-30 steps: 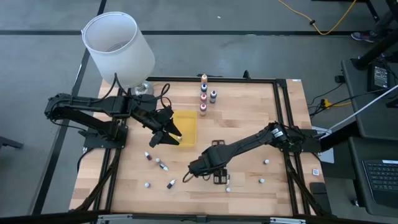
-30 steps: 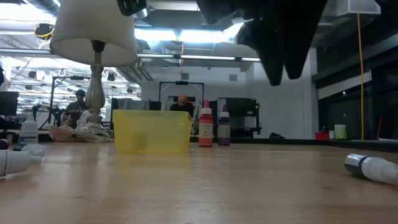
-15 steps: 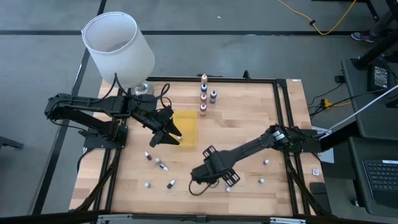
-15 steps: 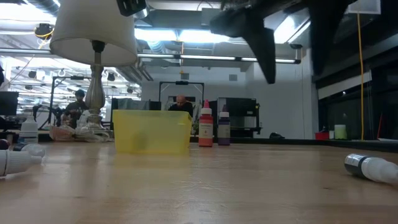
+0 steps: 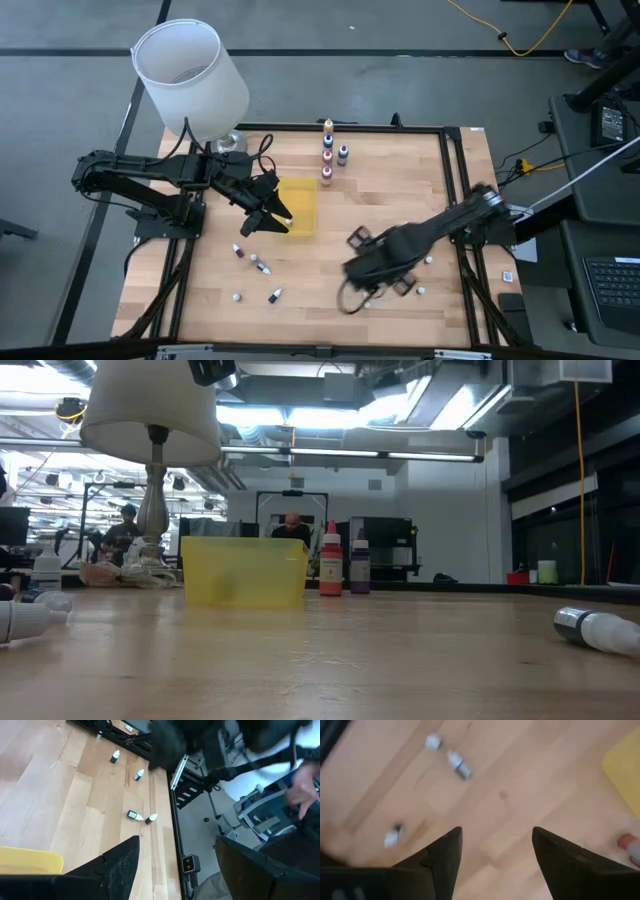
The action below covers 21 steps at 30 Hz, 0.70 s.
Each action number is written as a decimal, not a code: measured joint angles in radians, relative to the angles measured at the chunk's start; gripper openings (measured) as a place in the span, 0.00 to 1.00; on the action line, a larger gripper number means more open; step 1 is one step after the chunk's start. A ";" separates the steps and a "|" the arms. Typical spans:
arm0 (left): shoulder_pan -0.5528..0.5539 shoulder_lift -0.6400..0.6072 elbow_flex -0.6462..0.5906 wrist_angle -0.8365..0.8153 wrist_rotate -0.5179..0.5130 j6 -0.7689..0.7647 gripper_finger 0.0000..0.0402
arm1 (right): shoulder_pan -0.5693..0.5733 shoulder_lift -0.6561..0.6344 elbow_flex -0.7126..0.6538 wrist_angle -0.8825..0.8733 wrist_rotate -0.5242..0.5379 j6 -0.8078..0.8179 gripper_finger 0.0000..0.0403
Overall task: Pick & Place food coloring
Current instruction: Put the small dark green bottle into the yellow bin
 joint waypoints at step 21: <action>0.000 0.000 0.000 -0.004 -0.006 0.000 0.63 | 0.032 -0.345 -0.789 0.812 0.047 -0.281 0.60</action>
